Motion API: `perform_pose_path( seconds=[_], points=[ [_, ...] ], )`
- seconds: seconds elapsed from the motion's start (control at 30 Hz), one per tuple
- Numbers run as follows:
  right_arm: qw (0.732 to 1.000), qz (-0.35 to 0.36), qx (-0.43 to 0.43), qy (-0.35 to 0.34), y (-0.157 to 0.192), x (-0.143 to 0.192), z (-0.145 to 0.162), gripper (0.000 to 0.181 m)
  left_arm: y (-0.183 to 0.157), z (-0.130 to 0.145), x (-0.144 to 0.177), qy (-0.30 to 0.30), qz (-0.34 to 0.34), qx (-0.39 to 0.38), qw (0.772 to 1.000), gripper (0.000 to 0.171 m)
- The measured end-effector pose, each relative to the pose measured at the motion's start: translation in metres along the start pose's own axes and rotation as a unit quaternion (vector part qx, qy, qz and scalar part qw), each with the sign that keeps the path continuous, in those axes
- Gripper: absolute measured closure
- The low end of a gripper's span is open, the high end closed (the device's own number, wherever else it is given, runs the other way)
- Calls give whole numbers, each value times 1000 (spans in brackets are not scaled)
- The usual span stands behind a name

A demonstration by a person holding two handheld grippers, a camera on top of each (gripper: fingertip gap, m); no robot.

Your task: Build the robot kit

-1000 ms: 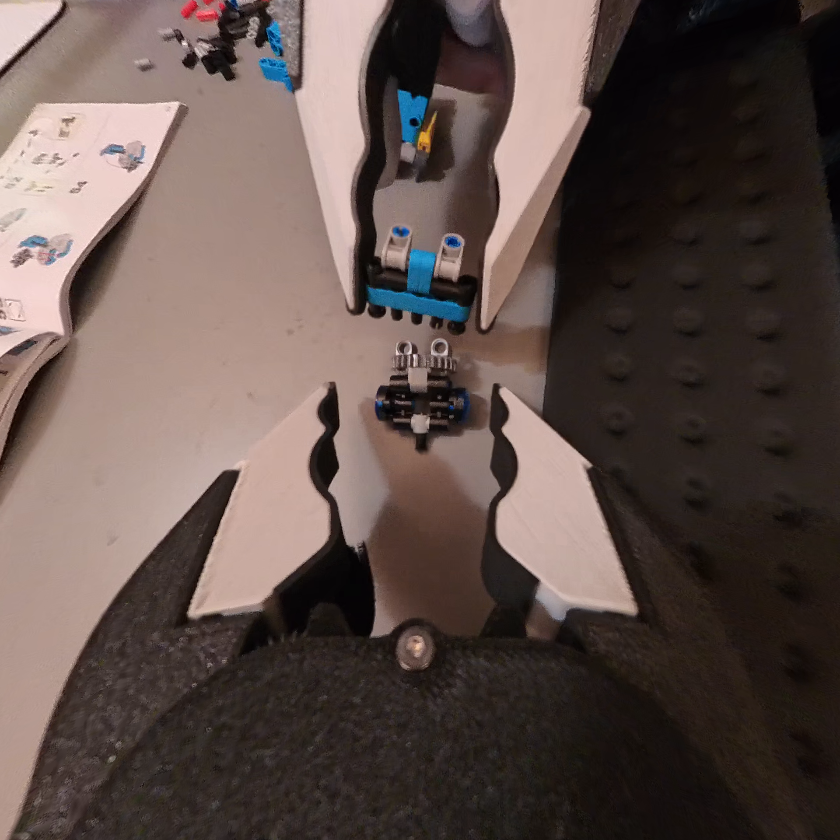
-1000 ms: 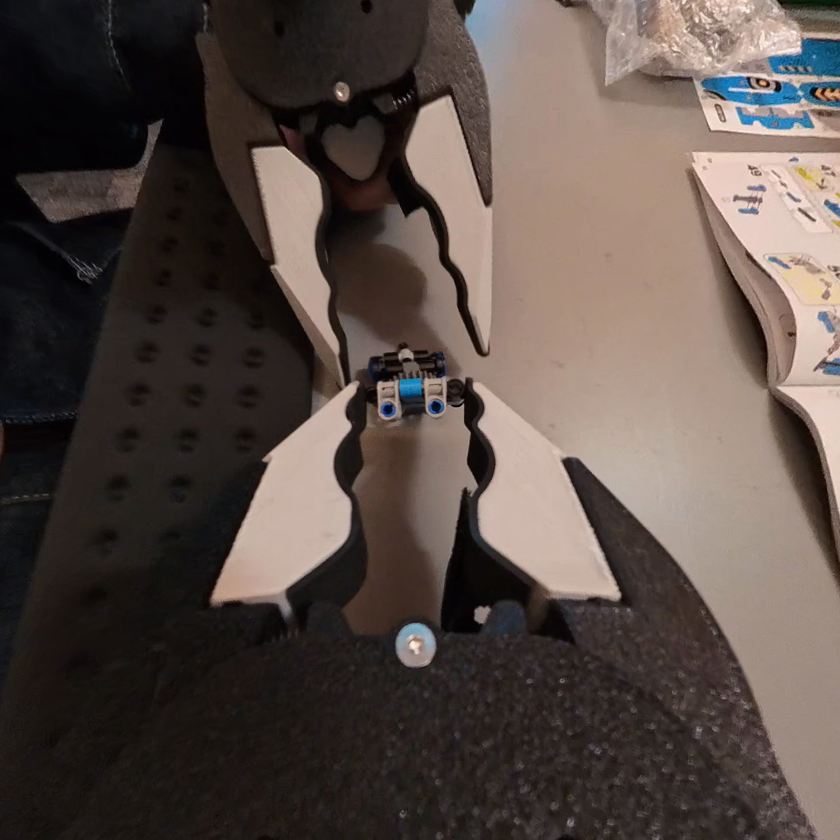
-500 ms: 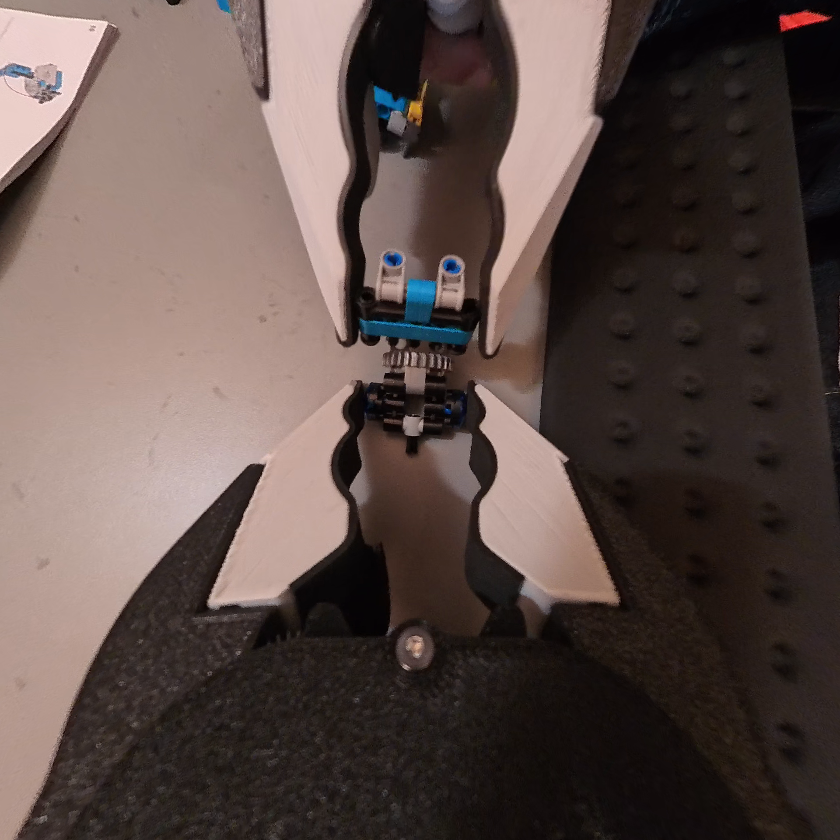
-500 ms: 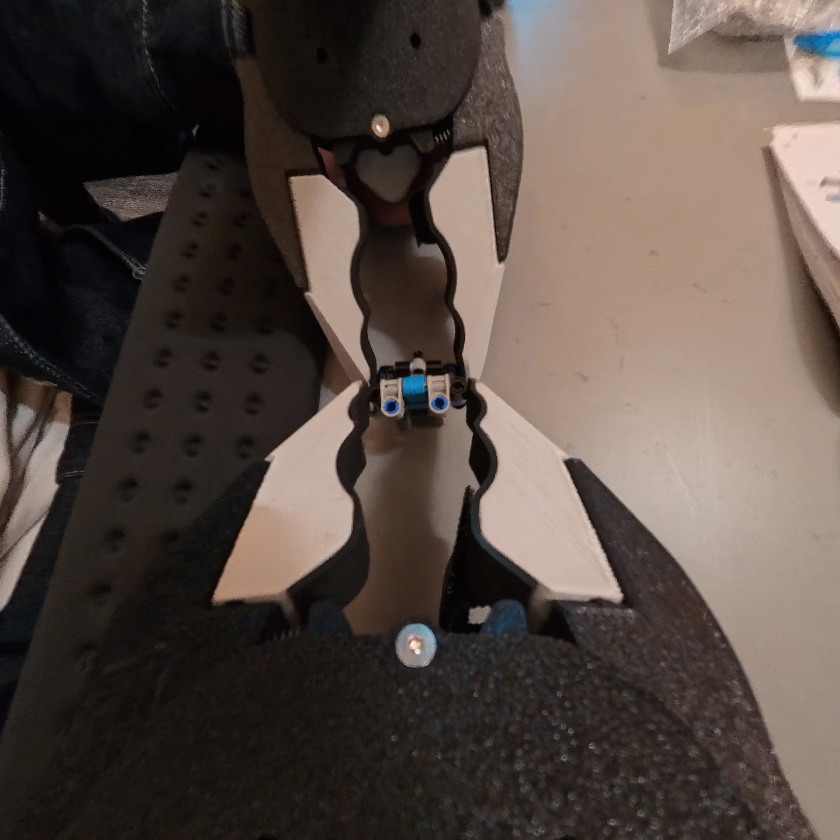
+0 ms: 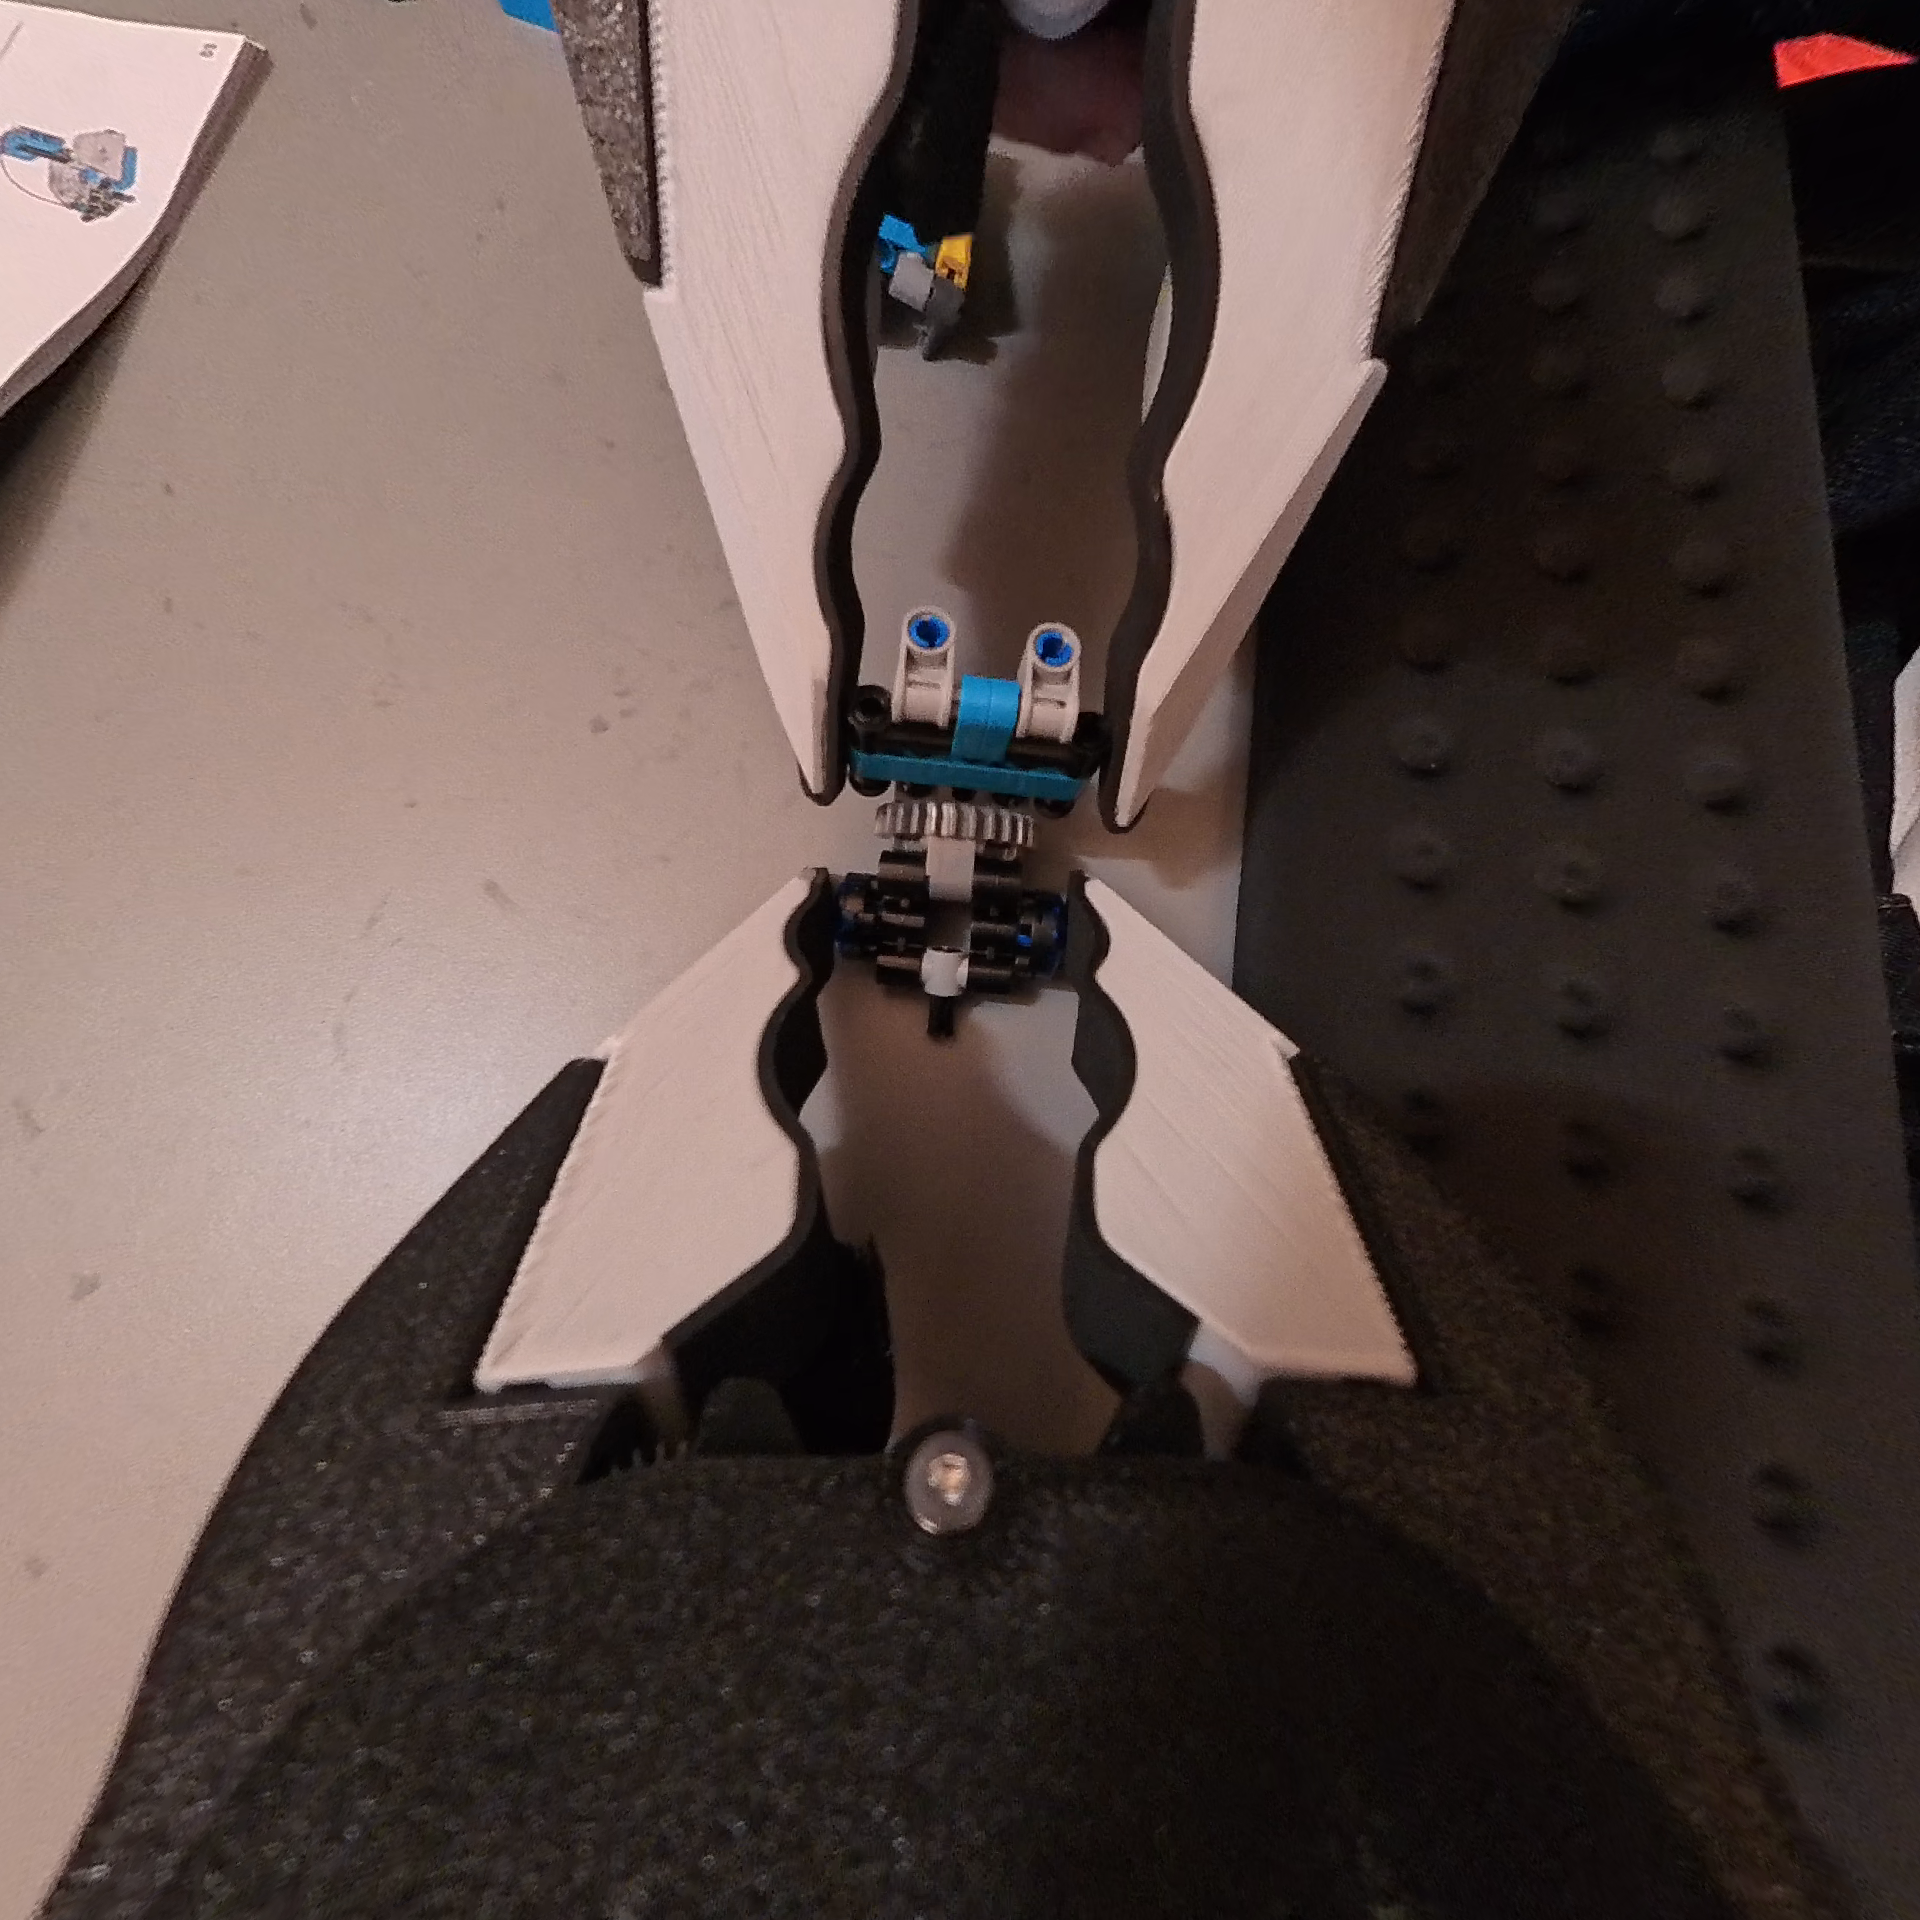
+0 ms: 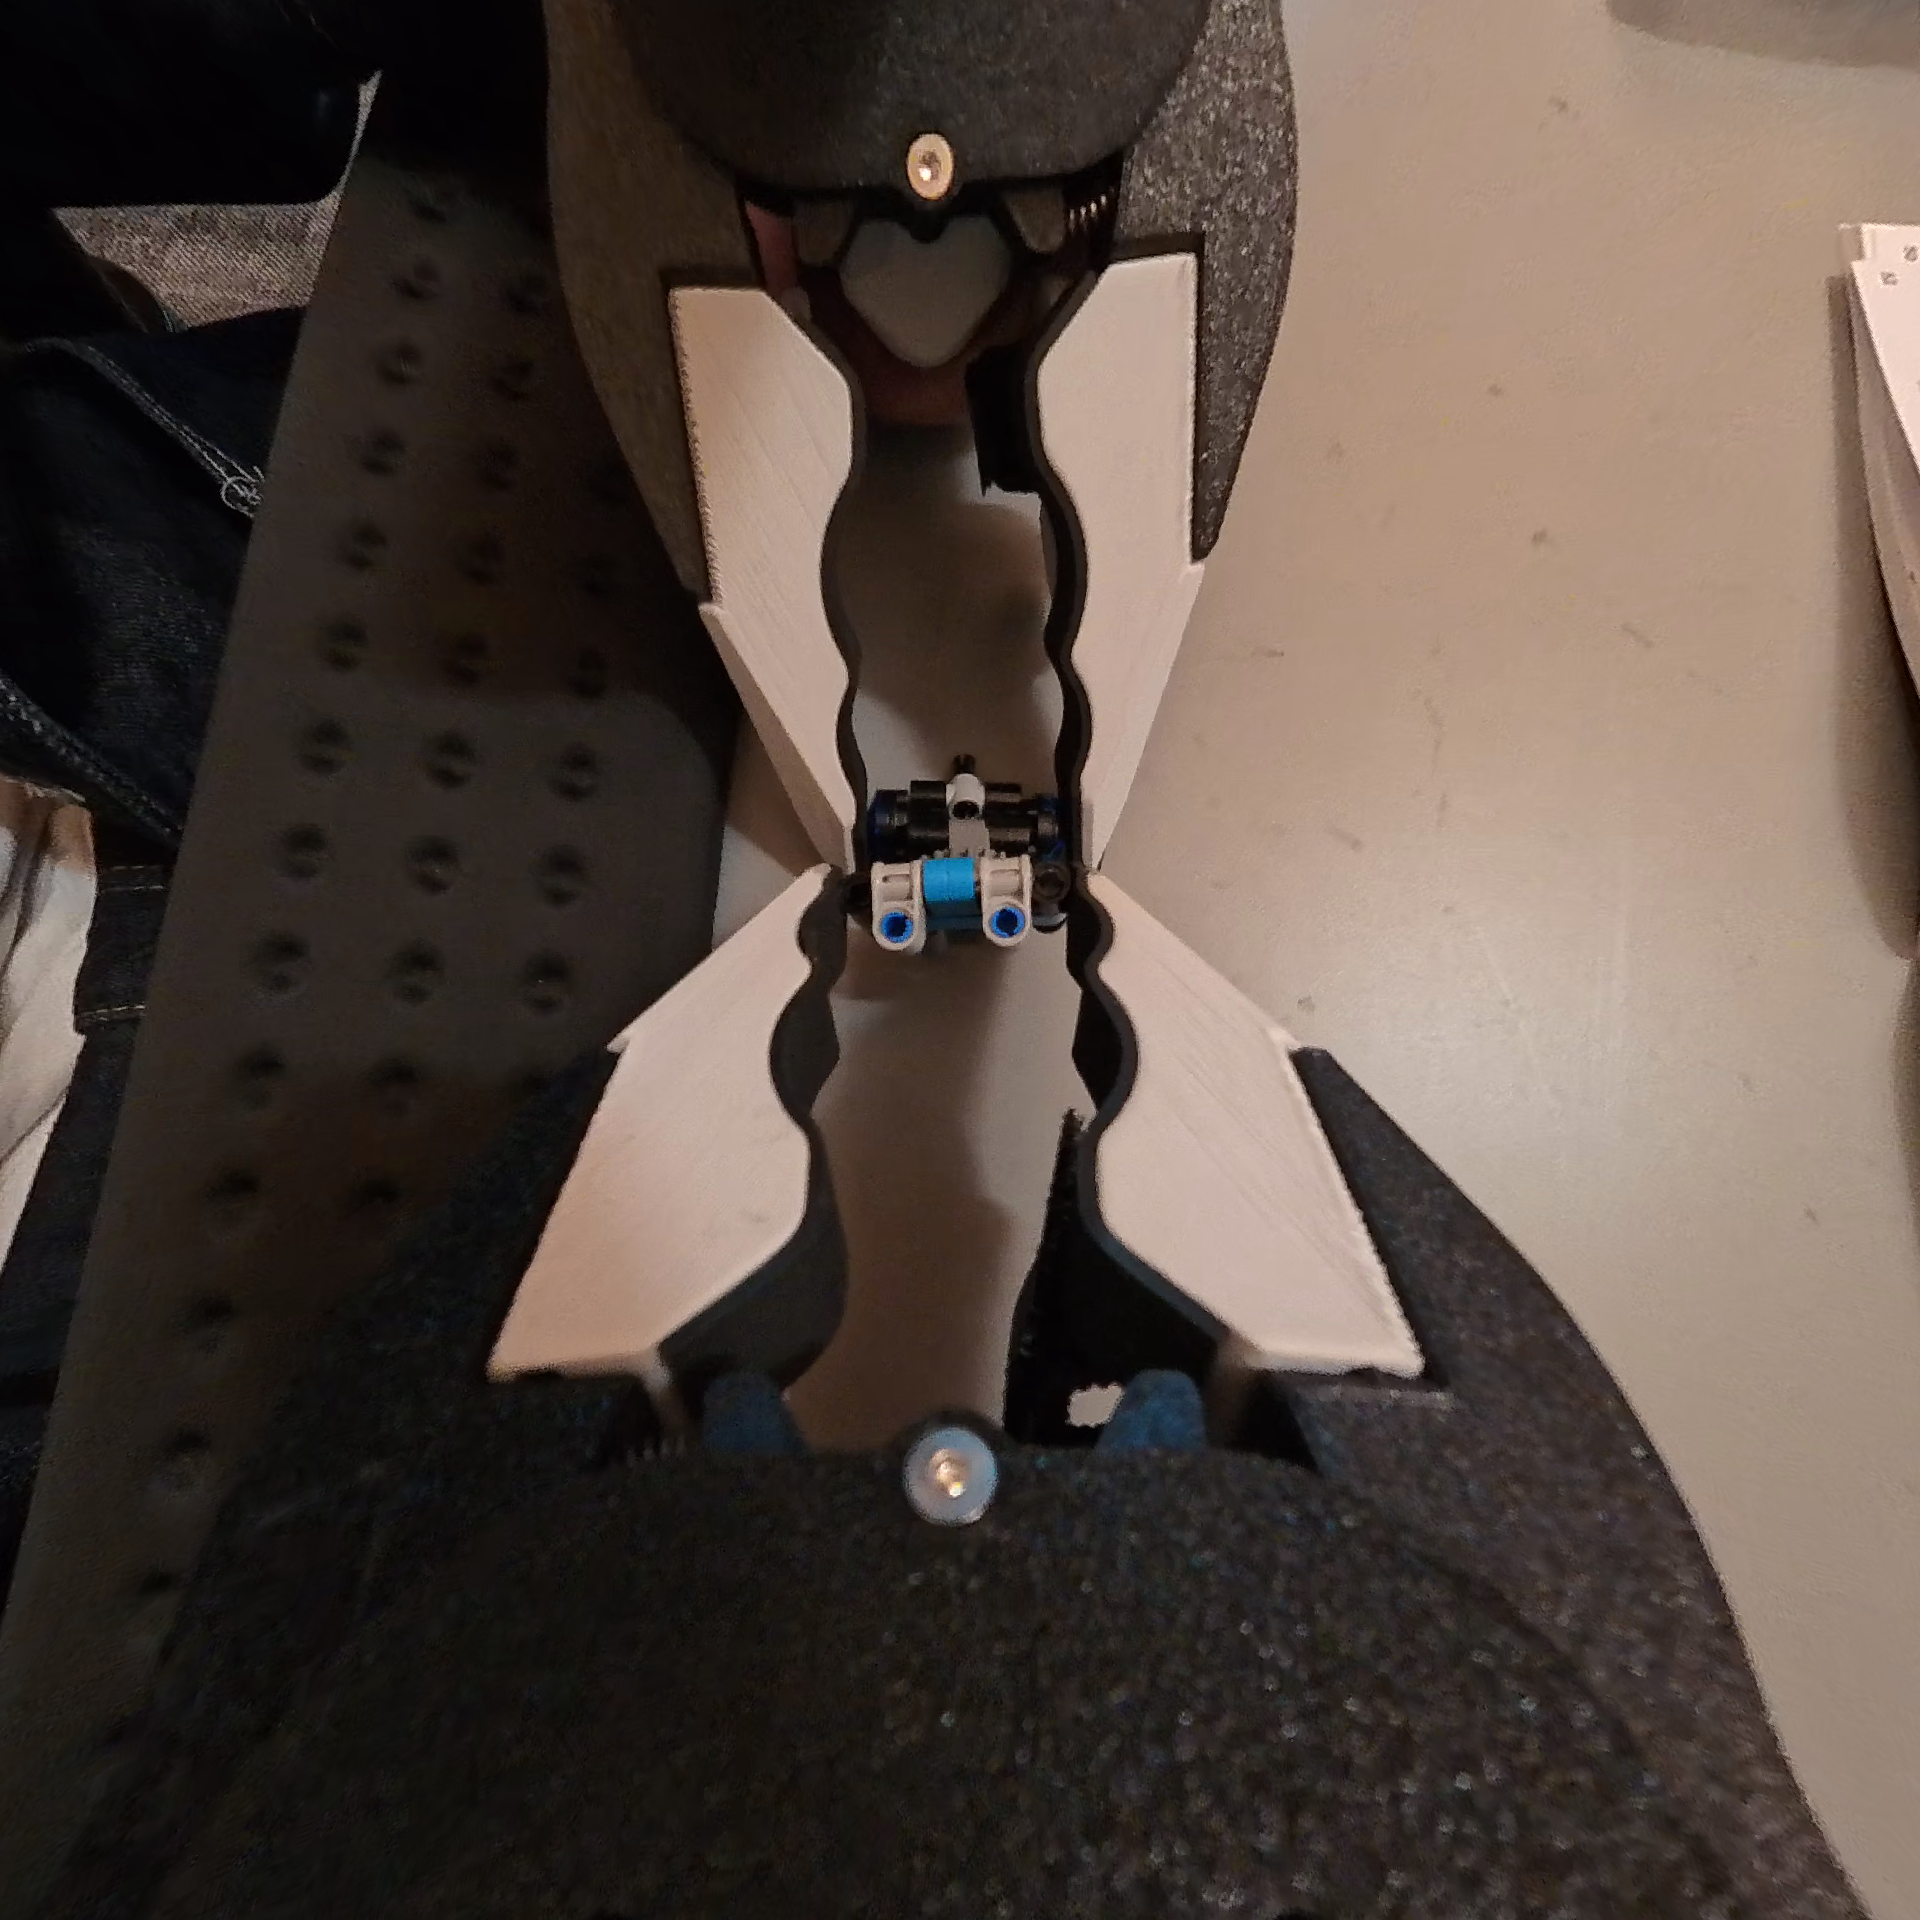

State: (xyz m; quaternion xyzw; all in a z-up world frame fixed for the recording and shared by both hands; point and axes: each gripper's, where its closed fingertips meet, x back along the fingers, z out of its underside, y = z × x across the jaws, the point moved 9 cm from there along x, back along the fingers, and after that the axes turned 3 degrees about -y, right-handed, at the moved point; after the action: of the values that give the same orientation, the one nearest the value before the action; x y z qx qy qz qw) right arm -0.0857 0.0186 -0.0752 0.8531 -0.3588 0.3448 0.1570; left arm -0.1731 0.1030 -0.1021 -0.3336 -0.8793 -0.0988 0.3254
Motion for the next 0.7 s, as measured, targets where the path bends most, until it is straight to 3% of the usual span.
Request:
perform_pose_path(
  seconds=[0.4,0.7],
  points=[
    [998,-9,-18,54,-3,-5,-9,140,0,0,0,0,-1,2,1000,127],
    [999,2,-40,3,-1,-2,2,139,0,-1,0,-6,2,10,1000,126]
  ],
)
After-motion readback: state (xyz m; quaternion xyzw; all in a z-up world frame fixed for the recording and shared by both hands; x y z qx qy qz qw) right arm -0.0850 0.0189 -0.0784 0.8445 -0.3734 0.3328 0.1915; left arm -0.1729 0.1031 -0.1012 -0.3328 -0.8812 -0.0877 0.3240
